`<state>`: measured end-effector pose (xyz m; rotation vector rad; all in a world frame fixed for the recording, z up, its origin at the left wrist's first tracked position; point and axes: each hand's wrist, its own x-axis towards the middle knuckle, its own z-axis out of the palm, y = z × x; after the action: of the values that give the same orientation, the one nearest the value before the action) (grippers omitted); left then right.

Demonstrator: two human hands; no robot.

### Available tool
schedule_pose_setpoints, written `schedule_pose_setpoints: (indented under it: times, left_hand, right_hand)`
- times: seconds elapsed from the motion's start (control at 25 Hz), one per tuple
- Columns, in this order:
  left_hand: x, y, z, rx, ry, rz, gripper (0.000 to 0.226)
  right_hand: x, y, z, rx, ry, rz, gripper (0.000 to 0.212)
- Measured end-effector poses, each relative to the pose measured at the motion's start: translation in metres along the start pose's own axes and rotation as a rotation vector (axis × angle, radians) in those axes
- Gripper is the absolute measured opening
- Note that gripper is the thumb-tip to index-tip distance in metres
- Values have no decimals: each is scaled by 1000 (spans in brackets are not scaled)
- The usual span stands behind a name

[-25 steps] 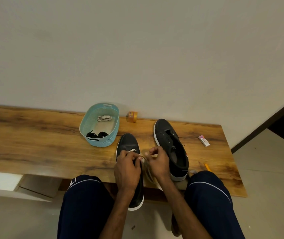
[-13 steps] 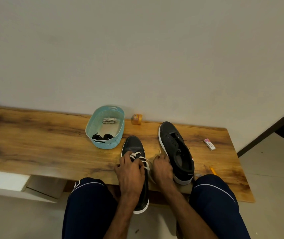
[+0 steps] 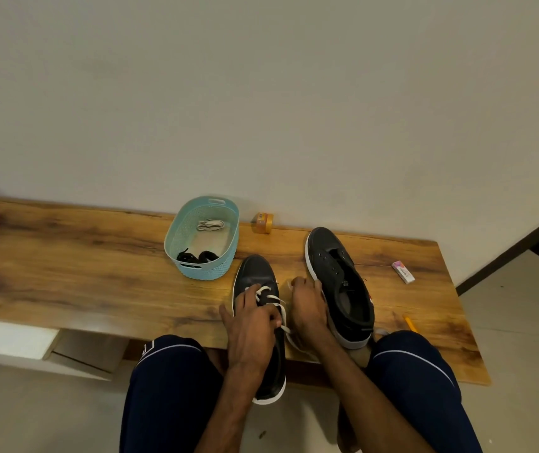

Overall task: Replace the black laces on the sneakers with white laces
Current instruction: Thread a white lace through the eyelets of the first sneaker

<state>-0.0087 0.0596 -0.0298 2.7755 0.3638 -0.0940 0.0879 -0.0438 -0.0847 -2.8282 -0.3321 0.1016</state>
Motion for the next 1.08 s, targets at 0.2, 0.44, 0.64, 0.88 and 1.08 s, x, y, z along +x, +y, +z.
schedule_pose_setpoints:
  times: [0.2, 0.44, 0.64, 0.88, 1.08]
  left_hand:
    - [1, -2, -6, 21, -42, 31, 7]
    - [1, 5, -9, 10, -118, 170, 6]
    - [-11, 0, -13, -298, -507, 425, 11]
    - [-9, 9, -13, -324, -338, 363, 8]
    - [5, 34, -3, 65, 12, 348, 24]
  right_hand:
    - [30, -6, -88, 847, 472, -121, 16]
    - [24, 22, -98, 1040, 385, 15, 20]
    - [32, 18, -94, 1288, 388, 89, 22]
    - [30, 25, -106, 1689, 381, 157, 16]
    - [26, 31, -112, 1715, 378, 225, 18]
